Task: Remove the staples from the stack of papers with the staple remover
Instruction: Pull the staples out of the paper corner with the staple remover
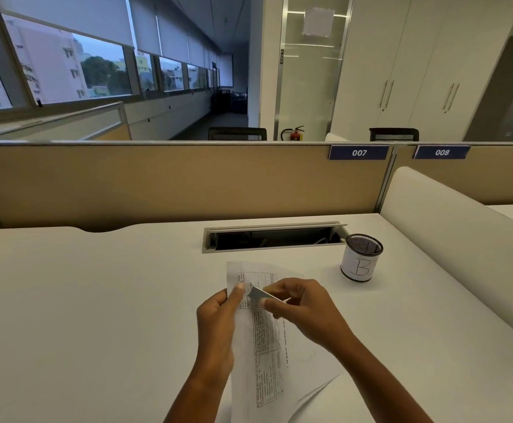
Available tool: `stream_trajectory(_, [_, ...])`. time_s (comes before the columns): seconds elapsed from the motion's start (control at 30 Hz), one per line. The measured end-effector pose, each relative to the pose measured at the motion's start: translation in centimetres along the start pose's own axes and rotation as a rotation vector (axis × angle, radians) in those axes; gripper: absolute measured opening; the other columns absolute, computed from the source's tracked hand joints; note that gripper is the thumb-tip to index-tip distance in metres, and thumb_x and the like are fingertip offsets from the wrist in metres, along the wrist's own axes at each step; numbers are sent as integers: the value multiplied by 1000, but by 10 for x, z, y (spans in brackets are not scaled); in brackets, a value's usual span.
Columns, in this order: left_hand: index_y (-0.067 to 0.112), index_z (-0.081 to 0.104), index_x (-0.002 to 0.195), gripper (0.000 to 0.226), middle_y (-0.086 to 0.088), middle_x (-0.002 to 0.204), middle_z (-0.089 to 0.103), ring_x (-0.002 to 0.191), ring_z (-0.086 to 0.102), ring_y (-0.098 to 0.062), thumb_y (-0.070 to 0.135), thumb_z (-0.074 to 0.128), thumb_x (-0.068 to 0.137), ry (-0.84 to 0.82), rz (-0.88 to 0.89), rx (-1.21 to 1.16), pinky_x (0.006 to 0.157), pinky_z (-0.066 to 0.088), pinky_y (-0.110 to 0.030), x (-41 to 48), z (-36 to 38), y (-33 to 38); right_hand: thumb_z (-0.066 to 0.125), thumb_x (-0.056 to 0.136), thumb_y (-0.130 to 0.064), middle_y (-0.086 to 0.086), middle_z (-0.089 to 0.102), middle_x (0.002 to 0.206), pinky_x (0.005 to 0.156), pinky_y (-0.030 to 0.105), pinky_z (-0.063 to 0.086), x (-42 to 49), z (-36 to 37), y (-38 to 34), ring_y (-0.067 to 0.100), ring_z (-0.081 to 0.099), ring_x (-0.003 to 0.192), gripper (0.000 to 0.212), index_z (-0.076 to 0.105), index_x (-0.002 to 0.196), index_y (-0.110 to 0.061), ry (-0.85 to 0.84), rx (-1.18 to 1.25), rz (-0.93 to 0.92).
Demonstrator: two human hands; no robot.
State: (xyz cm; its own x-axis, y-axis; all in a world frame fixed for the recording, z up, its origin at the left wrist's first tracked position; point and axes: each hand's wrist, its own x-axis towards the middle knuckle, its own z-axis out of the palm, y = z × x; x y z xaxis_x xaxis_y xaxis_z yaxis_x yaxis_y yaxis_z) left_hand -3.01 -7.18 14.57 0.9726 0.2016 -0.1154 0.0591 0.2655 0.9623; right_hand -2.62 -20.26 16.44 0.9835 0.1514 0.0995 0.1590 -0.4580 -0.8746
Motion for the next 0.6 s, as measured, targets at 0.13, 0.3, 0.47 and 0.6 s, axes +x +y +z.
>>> stream_trajectory(0.13, [21, 65, 70, 17, -2, 72, 68, 67, 62, -25, 25, 56, 83, 22, 14, 10, 51, 48, -28, -2, 0, 1, 68, 78, -28, -5, 68, 87, 69, 22, 52, -2, 5, 1, 6, 60, 75, 12, 66, 88, -21, 73, -1, -39])
stream_trajectory(0.3, [23, 65, 67, 18, 2, 65, 68, 65, 62, -23, 25, 57, 83, 38, 45, 20, 53, 50, -28, -4, 1, 1, 68, 78, -29, -8, 68, 87, 70, 10, 48, -7, 9, 2, 1, 61, 78, 22, 68, 96, -17, 157, -12, -89])
stream_trajectory(0.47, [24, 63, 67, 18, -1, 71, 66, 70, 60, -27, 25, 56, 83, 53, 87, 48, 64, 52, -34, -5, 3, -2, 68, 77, -27, -12, 66, 79, 65, 7, 47, -10, 12, 0, 0, 61, 73, 18, 69, 93, -18, 234, -2, -110])
stream_trajectory(0.6, [21, 63, 66, 17, -3, 71, 65, 67, 59, -25, 21, 58, 82, 63, 77, 26, 59, 51, -31, -4, 3, -1, 66, 79, -27, -7, 68, 87, 71, 10, 48, -8, 12, -2, 2, 60, 75, 23, 68, 99, -16, 221, -50, -137])
